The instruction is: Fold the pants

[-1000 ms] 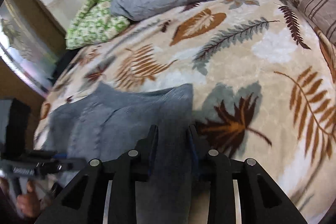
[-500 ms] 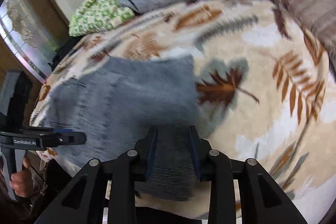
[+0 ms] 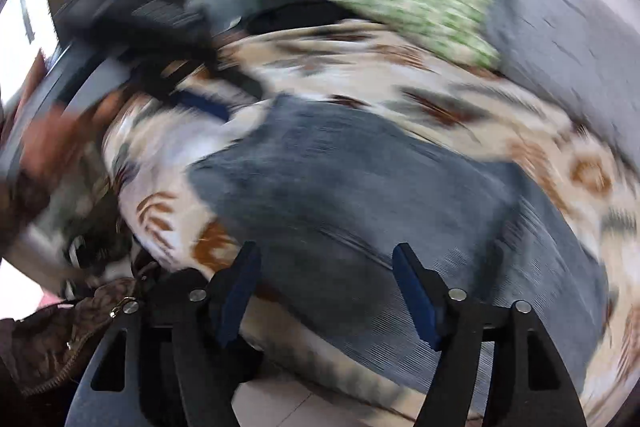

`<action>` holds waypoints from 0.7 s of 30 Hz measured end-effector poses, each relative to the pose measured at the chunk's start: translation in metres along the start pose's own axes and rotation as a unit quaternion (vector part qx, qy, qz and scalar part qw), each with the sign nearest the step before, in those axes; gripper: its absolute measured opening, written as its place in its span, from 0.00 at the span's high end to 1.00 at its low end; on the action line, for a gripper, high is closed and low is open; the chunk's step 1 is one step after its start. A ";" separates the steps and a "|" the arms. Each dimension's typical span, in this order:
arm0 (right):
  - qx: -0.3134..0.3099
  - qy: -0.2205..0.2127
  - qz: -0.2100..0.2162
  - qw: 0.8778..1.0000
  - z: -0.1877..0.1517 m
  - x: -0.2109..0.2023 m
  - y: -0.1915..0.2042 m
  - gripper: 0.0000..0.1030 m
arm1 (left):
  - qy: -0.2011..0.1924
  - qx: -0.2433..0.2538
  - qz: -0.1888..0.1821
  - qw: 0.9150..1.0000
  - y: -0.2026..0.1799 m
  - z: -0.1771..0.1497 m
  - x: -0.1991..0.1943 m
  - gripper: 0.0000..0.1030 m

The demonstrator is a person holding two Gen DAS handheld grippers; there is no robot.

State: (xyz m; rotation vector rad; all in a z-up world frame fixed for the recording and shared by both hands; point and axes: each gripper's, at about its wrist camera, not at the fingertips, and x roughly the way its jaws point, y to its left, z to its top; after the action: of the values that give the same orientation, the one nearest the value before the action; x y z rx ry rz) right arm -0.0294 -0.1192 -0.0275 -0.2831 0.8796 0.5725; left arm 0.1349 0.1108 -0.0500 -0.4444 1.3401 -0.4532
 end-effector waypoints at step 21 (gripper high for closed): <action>-0.206 0.014 -0.172 0.963 0.006 0.090 0.092 0.64 | 0.102 0.078 -0.070 0.989 -0.006 0.056 0.075 0.31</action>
State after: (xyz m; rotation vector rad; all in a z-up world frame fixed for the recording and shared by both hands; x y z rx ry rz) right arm -0.0332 -0.0094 -0.0953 -0.8085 0.7107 0.4225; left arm 0.2028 0.0666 -0.0984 -0.3696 1.4618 -0.7304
